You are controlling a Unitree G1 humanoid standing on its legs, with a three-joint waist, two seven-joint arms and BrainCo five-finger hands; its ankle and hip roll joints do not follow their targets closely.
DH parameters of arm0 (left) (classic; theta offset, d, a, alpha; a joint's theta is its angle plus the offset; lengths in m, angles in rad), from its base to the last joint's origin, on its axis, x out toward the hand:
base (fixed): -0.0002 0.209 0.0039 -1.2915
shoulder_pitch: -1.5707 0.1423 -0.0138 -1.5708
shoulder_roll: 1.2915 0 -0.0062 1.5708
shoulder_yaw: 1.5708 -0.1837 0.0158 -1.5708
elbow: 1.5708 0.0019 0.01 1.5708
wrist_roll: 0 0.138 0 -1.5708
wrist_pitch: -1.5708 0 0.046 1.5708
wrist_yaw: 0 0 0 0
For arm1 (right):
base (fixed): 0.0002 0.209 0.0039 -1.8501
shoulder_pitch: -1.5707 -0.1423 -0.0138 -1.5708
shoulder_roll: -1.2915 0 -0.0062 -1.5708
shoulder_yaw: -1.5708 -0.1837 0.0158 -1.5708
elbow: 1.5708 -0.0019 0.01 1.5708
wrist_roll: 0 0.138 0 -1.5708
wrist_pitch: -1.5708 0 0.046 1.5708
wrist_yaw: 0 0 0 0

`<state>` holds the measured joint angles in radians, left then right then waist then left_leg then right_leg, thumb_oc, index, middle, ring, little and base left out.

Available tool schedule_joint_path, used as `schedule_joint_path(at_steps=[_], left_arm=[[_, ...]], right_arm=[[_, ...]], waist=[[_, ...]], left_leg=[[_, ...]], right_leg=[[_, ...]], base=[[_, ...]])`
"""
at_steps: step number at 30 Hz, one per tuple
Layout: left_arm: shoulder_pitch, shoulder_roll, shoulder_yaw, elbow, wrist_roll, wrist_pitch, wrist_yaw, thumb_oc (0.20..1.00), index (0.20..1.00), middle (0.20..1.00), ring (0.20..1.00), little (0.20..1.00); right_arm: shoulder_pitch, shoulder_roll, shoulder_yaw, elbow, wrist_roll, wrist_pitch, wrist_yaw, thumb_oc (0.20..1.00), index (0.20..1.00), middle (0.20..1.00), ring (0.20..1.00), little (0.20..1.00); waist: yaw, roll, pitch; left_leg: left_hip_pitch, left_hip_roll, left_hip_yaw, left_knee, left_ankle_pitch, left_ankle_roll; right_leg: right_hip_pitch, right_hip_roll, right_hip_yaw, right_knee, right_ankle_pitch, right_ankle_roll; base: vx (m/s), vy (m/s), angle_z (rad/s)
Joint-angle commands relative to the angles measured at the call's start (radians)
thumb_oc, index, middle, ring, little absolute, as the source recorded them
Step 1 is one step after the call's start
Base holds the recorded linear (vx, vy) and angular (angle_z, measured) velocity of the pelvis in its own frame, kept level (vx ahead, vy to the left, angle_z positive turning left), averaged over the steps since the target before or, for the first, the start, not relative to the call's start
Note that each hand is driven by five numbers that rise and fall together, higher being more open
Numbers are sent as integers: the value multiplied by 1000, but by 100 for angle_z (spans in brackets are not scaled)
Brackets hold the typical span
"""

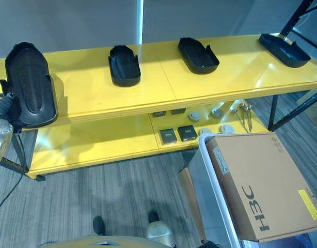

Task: Move parts from the plastic box to the shelf.

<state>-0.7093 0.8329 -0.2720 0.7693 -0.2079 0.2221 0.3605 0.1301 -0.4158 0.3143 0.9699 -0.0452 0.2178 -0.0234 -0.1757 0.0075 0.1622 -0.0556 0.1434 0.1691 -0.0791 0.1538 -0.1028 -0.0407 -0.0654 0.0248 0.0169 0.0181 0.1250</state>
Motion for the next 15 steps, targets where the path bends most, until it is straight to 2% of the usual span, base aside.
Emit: schedule_joint_path(at_steps=[1,5,15], left_arm=[[-154,78,8,64,90,30,9,200,200,200,200,200],[-232,93,-57,140,101,73,12,200,200,200,200,200],[-412,154,-247,185,334,202,22,200,200,200,200,200]], right_arm=[[-23,-38,53,15,25,-13,20,1000,1000,1000,1000,1000],[-41,-38,77,20,58,-27,11,1000,1000,1000,1000,1000],[-47,-42,92,14,89,-48,14,1000,1000,1000,1000,1000]], waist=[[-12,-33,69],[-19,-46,109],[-26,-83,183]], left_leg=[[-19,-70,46,141,-135,105],[-63,-74,41,180,-144,113],[-182,-68,42,274,-155,128]], right_leg=[[-69,34,-1,54,48,-12],[-102,35,9,76,48,-16],[-200,44,10,142,48,-29]], base=[[-56,9,-4],[-21,5,-6],[-3,1,0]])
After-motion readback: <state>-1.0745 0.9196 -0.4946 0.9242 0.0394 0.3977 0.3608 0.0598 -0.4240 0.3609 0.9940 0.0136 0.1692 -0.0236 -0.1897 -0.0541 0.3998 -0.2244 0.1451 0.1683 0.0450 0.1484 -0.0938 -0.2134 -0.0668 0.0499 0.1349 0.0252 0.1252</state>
